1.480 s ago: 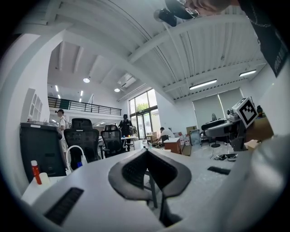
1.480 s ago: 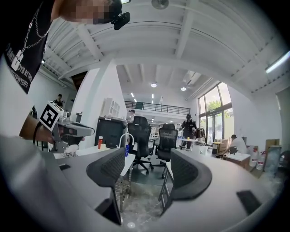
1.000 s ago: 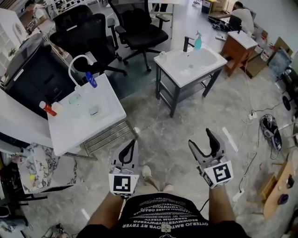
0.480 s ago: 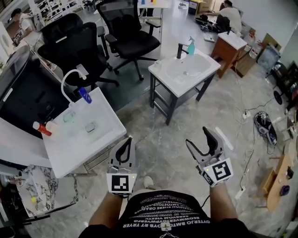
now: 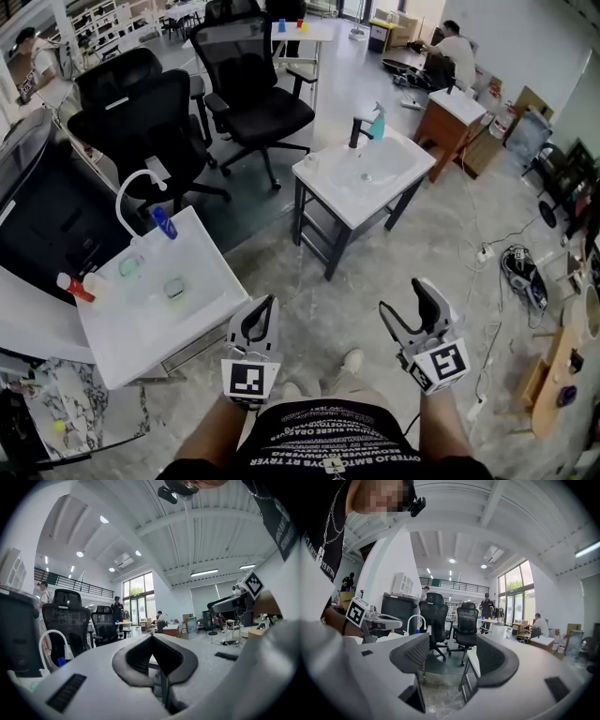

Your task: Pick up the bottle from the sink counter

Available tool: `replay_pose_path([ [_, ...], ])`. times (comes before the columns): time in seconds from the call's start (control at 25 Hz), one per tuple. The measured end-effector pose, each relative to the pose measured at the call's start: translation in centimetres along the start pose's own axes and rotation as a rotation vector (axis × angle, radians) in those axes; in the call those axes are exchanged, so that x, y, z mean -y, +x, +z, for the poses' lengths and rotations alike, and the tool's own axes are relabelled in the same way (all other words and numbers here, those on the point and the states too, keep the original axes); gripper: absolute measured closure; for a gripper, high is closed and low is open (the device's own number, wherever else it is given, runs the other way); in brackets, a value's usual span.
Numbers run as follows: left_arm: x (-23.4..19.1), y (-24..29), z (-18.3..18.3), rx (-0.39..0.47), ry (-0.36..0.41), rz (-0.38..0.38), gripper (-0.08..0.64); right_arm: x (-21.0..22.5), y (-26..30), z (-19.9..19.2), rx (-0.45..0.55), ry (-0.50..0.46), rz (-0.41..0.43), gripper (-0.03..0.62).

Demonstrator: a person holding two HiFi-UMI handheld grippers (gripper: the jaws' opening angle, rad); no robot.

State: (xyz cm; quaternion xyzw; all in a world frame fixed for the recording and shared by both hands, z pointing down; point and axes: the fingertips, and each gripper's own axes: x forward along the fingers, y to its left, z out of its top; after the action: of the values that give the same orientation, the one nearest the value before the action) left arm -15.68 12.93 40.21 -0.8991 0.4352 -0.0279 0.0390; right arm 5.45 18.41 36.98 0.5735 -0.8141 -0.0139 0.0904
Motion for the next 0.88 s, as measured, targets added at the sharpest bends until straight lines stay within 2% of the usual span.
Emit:
replay_pose_path([
  [0.12, -0.3, 2.0, -0.2, -0.01, 0.003, 0.003, 0.558, 1.7, 1.7, -0.6, 0.0, 0.025, 0.006, 0.304],
  [0.28, -1.7, 4.9, -0.6, -0.037, -0.014, 0.059, 0.558, 3.8, 4.7, -0.1, 0.024, 0.014, 0.05, 0.304],
  [0.4, -2.0, 8.0, 0.1, -0.023, 0.001, 0.084, 0.558, 6.8, 6.7, 0.1, 0.045, 0.014, 0.071, 0.304],
  [0.56, -1.0, 12.6, 1.9, 0.022, 0.048, 0.081, 0.558, 11.2, 9.6, -0.3, 0.049, 0.022, 0.102, 0.304],
  [0.68, -0.6, 15.7, 2.8, 0.036, 0.04, 0.101, 0.558, 14.1, 11.8, -0.7, 0.043, 0.026, 0.136, 0.304],
  [0.88, 0.3, 19.3, 2.2, -0.039, 0.006, 0.157, 0.558, 17.7, 14.0, -0.6, 0.061, 0.031, 0.217, 0.304],
])
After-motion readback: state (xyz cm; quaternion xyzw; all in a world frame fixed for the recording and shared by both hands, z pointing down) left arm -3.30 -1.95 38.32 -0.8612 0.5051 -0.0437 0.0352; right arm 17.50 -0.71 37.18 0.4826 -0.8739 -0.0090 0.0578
